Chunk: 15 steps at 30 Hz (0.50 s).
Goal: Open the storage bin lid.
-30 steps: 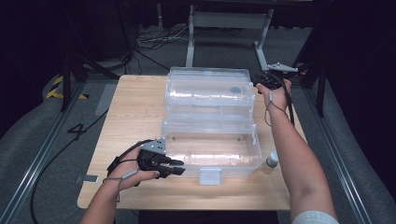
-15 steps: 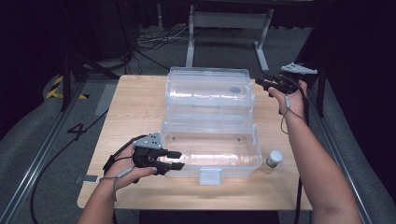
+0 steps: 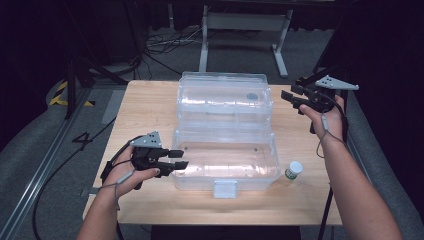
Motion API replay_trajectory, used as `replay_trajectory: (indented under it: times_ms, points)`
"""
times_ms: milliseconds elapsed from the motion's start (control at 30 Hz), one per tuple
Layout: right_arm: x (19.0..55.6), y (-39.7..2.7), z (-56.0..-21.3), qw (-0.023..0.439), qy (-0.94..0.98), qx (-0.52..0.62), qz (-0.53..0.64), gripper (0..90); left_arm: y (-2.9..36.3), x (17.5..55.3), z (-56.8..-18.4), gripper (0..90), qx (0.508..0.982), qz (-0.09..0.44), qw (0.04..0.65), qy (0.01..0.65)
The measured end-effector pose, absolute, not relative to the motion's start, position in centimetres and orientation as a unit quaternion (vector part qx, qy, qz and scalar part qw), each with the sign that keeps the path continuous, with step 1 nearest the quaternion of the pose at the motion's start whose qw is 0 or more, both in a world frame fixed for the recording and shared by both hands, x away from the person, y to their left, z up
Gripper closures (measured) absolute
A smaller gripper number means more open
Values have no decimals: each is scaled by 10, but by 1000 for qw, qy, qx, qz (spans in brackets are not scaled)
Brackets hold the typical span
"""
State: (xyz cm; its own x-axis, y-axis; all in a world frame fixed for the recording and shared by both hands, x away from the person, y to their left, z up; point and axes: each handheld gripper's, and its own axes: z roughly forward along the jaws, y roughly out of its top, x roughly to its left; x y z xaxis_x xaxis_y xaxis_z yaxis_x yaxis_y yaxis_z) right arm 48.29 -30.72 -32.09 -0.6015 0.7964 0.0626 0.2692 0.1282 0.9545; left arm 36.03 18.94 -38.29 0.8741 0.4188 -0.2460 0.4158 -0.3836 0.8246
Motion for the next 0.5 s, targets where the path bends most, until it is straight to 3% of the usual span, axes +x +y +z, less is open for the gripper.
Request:
replay_trajectory:
  times_ms: [500]
  points:
    - [440, -320, -317, 228, 714, 345, 565, 442, 215, 370, -373, 519, 822, 43, 497, 274]
